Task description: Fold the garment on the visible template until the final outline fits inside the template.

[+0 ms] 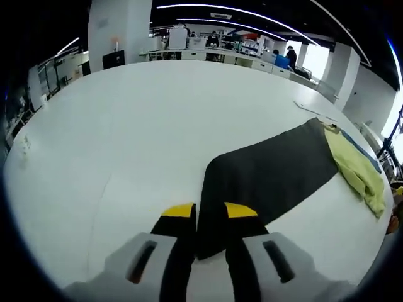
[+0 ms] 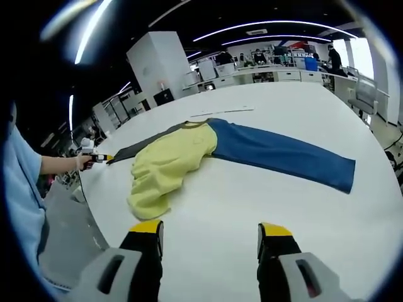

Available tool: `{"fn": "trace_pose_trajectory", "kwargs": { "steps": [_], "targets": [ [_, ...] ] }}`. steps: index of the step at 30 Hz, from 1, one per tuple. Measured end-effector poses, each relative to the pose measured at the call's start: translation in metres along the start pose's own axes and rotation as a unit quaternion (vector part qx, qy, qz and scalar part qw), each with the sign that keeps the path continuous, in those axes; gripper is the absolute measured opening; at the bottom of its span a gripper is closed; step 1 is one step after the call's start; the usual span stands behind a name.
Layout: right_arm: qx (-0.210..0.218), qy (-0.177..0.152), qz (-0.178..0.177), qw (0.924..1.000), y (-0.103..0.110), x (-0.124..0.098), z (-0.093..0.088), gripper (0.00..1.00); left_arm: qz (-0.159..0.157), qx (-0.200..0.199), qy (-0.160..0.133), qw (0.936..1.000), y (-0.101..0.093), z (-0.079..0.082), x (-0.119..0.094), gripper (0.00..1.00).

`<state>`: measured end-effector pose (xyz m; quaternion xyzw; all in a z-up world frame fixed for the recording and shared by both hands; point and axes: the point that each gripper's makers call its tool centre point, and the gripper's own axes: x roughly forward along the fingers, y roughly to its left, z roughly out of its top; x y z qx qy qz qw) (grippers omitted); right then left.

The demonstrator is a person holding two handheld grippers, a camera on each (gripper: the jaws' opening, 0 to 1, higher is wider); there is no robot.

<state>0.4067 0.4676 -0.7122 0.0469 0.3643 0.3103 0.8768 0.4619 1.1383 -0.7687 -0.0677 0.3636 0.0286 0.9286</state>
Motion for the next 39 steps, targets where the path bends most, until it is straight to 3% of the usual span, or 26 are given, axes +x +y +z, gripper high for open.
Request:
{"fn": "trace_pose_trajectory", "kwargs": {
  "steps": [6,11,18,27,39],
  "targets": [
    [0.002,-0.002,-0.001,1.0000,-0.001,-0.001,0.000,0.59,0.007,0.011,-0.007,0.9999,0.000,0.003,-0.005,0.01],
    [0.002,-0.005,-0.001,1.0000,0.000,-0.001,0.001,0.59,0.007,0.012,-0.017,0.9998,-0.001,0.008,-0.009,0.00],
    [0.000,-0.006,0.002,1.0000,0.001,0.000,0.002,0.59,-0.024,0.037,-0.040,0.9983,-0.037,0.017,-0.018,0.00],
    [-0.002,-0.008,0.008,0.9999,0.003,0.001,0.003,0.59,-0.074,0.085,-0.021,0.9935,-0.102,0.009,-0.010,0.00],
    [0.006,-0.011,-0.005,0.9999,-0.005,-0.008,0.000,0.59,-0.083,0.085,0.003,0.9929,-0.108,-0.003,-0.001,0.00]
  ]
}}
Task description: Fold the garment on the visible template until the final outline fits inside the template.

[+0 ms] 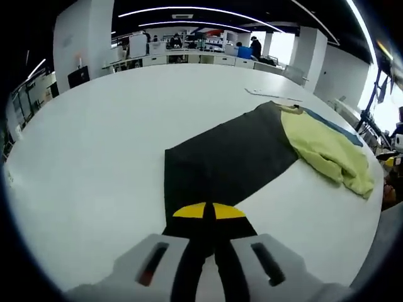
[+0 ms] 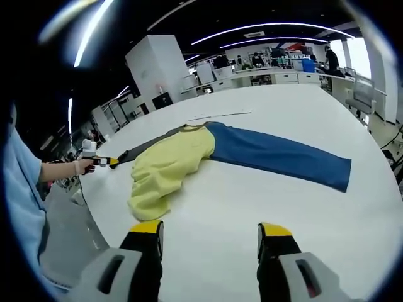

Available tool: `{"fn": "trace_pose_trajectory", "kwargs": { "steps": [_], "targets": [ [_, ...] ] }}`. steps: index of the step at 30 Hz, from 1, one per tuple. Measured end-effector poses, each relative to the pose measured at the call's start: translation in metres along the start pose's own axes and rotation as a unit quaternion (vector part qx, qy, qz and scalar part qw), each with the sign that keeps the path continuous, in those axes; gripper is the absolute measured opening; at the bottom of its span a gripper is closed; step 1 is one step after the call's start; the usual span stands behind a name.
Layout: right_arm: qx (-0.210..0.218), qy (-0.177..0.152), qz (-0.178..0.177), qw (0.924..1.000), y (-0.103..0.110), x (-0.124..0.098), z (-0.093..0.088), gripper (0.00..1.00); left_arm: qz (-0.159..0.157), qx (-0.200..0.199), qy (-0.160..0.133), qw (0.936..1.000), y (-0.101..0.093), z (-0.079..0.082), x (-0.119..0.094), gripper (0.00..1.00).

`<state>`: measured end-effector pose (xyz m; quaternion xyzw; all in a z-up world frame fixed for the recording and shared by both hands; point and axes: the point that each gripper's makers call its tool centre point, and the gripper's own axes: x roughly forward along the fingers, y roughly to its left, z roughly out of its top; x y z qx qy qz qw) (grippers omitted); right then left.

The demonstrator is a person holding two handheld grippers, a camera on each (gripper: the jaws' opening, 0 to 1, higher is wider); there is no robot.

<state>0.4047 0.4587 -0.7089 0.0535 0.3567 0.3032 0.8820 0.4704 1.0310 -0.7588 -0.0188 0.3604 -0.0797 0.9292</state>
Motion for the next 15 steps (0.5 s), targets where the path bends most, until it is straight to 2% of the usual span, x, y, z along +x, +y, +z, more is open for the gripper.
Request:
{"fn": "trace_pose_trajectory", "kwargs": {
  "steps": [12,15],
  "targets": [
    [-0.003,0.000,0.005,1.0000,0.0039,0.0046,0.0037,0.59,-0.002,-0.016,-0.008,0.9998,-0.0015,-0.0001,-0.0008,0.00],
    [-0.005,0.001,0.006,1.0000,0.0040,0.0053,0.0051,0.59,-0.009,-0.022,-0.011,0.9996,-0.0042,0.0017,-0.0015,0.03]
  ]
}}
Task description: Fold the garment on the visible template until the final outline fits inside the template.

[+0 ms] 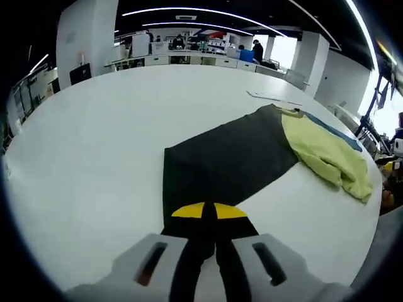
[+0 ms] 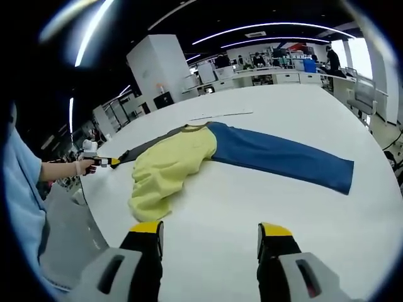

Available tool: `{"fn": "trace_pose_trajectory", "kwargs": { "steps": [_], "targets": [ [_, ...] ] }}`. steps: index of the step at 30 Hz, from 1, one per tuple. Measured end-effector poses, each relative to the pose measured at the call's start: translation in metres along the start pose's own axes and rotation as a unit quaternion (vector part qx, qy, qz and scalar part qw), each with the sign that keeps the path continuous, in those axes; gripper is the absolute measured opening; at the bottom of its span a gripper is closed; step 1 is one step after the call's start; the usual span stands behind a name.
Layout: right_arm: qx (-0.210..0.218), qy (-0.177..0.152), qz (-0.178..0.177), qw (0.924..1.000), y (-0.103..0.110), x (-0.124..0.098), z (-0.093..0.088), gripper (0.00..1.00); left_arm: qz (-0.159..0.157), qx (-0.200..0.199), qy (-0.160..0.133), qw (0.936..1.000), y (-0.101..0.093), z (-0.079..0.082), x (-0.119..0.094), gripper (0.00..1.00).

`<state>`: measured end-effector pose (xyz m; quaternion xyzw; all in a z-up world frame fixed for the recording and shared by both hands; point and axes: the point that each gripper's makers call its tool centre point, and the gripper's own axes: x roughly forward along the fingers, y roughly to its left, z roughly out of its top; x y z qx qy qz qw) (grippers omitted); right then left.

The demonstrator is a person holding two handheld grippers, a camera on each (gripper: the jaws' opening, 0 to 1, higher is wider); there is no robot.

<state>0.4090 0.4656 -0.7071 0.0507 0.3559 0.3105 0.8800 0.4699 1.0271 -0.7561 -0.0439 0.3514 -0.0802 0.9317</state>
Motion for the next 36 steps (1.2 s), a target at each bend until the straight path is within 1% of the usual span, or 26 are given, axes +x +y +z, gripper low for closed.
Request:
{"fn": "trace_pose_trajectory", "kwargs": {
  "steps": [4,6,8,10,12,14,19,21,22,25,26,28,30,32,36],
  "targets": [
    [0.000,-0.001,0.000,1.0000,0.000,0.000,0.001,0.59,-0.009,0.001,-0.005,1.0000,-0.006,0.006,-0.004,0.19],
    [0.000,-0.001,0.000,1.0000,0.000,0.000,0.001,0.59,-0.007,0.015,-0.008,0.9998,-0.005,0.007,-0.004,0.21],
    [0.000,0.000,0.001,1.0000,0.000,0.000,0.000,0.59,-0.009,0.012,-0.016,0.9998,-0.004,0.012,-0.008,0.23],
    [0.000,0.000,0.001,1.0000,0.001,0.000,-0.001,0.59,-0.003,0.012,-0.021,0.9997,0.001,0.016,-0.009,0.25],
    [0.001,0.001,0.002,1.0000,0.001,0.000,-0.001,0.59,0.000,0.009,-0.026,0.9996,0.003,0.023,-0.013,0.26],
    [0.001,0.000,0.002,1.0000,0.001,0.001,-0.002,0.59,0.002,0.000,-0.028,0.9996,0.009,0.024,-0.013,0.26],
    [0.003,0.000,0.003,1.0000,0.002,0.001,-0.003,0.59,0.006,0.001,-0.021,0.9998,0.015,0.019,-0.012,0.21],
    [0.003,0.000,0.002,1.0000,0.002,0.001,-0.003,0.59,0.001,-0.001,-0.015,0.9999,0.012,0.017,-0.011,0.18],
    [0.003,0.001,0.002,1.0000,0.002,0.001,-0.004,0.59,-0.007,0.001,-0.011,0.9999,0.007,0.015,-0.009,0.16],
    [0.004,0.001,0.001,1.0000,0.001,0.001,-0.004,0.59,-0.009,0.011,-0.010,0.9999,0.001,0.012,-0.004,0.16],
    [0.005,0.000,0.001,1.0000,0.001,0.001,-0.004,0.59,-0.010,0.010,-0.009,0.9999,0.001,0.012,-0.003,0.14],
    [0.004,0.001,-0.001,1.0000,0.000,0.000,-0.004,0.59,-0.016,0.003,-0.008,0.9998,-0.001,0.011,0.000,0.06],
    [0.005,0.000,-0.001,1.0000,0.000,-0.001,-0.004,0.59,-0.019,0.001,-0.008,0.9998,-0.002,0.011,0.002,0.03],
    [0.006,-0.001,-0.002,1.0000,0.000,-0.002,-0.004,0.59,-0.022,0.002,-0.006,0.9997,-0.004,0.011,0.002,0.00],
    [0.008,-0.003,-0.003,1.0000,-0.001,-0.003,-0.004,0.59,-0.023,-0.001,-0.008,0.9997,-0.004,0.013,0.001,0.00]
  ]
}}
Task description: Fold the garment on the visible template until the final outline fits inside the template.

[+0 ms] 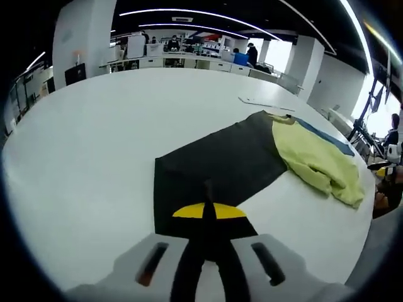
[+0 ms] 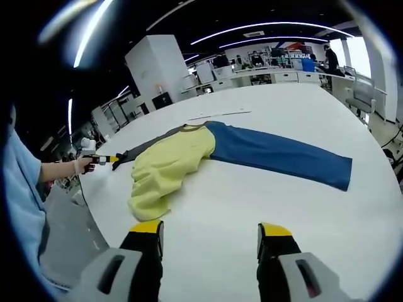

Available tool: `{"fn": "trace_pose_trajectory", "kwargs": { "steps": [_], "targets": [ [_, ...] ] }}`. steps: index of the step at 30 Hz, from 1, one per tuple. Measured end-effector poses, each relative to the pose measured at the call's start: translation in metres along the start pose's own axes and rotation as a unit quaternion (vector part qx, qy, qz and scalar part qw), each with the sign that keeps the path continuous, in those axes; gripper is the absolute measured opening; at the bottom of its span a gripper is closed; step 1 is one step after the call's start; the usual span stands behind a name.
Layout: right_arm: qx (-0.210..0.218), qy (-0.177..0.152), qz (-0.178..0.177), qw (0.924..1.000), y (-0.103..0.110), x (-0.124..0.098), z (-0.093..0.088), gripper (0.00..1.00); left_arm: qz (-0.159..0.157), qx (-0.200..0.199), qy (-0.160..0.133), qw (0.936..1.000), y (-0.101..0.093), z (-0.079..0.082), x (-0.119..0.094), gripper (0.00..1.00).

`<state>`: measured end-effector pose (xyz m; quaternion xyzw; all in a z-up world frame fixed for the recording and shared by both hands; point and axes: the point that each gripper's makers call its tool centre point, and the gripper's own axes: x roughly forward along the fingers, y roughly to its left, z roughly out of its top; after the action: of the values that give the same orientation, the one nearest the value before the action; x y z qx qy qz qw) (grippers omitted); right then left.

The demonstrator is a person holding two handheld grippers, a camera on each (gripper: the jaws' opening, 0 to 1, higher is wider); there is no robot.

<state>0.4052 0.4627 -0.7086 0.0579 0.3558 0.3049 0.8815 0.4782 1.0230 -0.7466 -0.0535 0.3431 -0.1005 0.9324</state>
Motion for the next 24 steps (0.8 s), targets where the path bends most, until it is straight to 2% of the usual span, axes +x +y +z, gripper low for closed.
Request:
{"fn": "trace_pose_trajectory", "kwargs": {
  "steps": [5,9,13,16,24],
  "targets": [
    [-0.003,0.001,0.001,1.0000,0.001,0.001,0.000,0.59,0.008,0.000,-0.009,0.9999,0.008,0.006,-0.009,0.00],
    [-0.006,-0.001,0.002,1.0000,0.002,0.003,0.004,0.59,0.025,0.004,-0.018,0.9995,0.025,0.013,-0.022,0.00],
    [-0.011,-0.003,0.002,0.9999,0.003,0.006,0.008,0.60,0.041,-0.004,-0.023,0.9989,0.048,0.016,-0.031,0.00],
    [-0.014,-0.003,0.001,0.9999,0.003,0.007,0.009,0.61,0.062,-0.029,-0.028,0.9973,0.072,0.017,-0.034,0.00],
    [-0.018,-0.005,-0.011,0.9998,-0.003,0.005,0.013,0.67,0.105,-0.075,-0.033,0.9910,0.118,0.015,-0.038,0.00]
  ]
}}
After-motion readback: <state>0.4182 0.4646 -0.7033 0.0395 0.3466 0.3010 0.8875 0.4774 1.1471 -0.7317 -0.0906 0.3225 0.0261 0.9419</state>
